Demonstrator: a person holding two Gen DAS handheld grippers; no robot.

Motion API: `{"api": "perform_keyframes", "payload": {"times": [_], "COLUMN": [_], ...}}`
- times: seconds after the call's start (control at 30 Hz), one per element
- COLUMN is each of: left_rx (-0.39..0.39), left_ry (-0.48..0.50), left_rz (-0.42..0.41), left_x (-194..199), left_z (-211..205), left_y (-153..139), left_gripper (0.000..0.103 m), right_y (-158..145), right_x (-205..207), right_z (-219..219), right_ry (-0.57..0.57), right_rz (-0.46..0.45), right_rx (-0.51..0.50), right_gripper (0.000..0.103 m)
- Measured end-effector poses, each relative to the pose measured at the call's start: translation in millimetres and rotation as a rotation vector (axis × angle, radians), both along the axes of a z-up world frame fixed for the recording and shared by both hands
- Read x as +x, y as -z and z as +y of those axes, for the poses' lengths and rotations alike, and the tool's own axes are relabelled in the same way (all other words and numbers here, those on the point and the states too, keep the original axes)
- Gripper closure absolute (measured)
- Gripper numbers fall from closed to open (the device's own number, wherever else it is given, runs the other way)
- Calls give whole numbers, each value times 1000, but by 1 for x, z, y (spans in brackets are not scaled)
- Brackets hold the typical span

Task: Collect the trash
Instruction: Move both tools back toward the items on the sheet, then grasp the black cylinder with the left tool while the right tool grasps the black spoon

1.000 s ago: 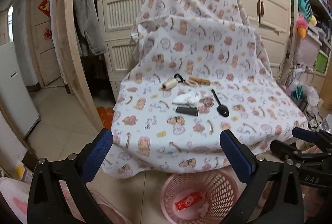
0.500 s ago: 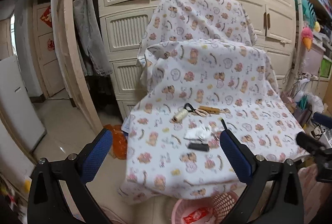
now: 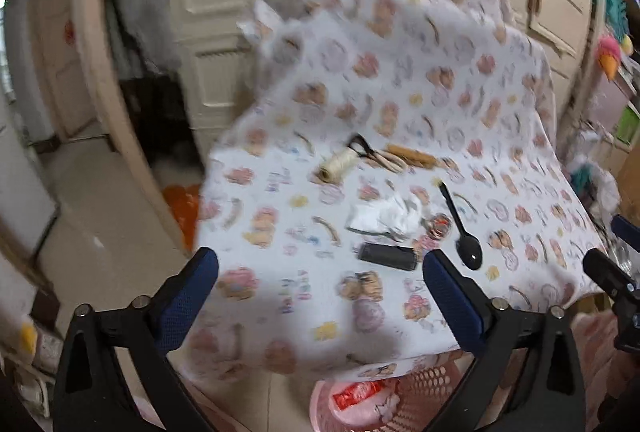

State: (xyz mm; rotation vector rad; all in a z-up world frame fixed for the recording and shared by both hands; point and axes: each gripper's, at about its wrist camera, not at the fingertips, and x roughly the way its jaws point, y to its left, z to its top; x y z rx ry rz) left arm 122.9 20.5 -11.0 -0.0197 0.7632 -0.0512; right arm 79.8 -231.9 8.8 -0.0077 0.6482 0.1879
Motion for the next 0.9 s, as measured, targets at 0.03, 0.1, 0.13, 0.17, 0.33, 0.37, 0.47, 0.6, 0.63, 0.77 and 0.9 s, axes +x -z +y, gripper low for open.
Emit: {"api": "perform_keyframes", "payload": {"times": [0.03, 0.1, 0.13, 0.17, 0.33, 0.37, 0.47, 0.6, 0.63, 0.77, 0.9], "left_rx": [-1, -17, -28, -39, -99, -105, -87, -73, -73, -67, -103], "left_ry": [7, 12, 12, 8, -24, -29, -56, -64, -60, -52, -29], "left_rz": [9, 13, 15, 21, 72, 79, 104, 141, 157, 151, 122], "left_x": [6, 12, 13, 14, 22, 24, 30, 36, 38, 38, 35], "left_z": [-3, -5, -5, -5, -3, -3, -4, -5, -7, -10, -6], "left_y": [2, 4, 6, 7, 17, 18, 22, 30, 32, 32, 23], "left_gripper": [11, 12, 13, 15, 17, 16, 6, 4, 4, 4, 4], "right_y": [3, 6, 6, 7, 11, 11, 12, 10, 10, 10, 9], "right_x": [3, 7, 8, 10, 18, 20, 22, 22, 22, 24, 26], "right_z": [-1, -3, -4, -6, -10, -11, -9, -4, -4, -1, 0], "right_ry": [1, 6, 10, 18, 41, 44, 43, 37, 35, 37, 30], "right_rz": [12, 19, 20, 20, 46, 51, 52, 42, 41, 34, 34], "right_rx": [7, 16, 16, 18, 42, 46, 49, 40, 40, 20, 38], "right_gripper": [0, 0, 0, 0, 0, 0, 0, 0, 0, 0, 0]}}
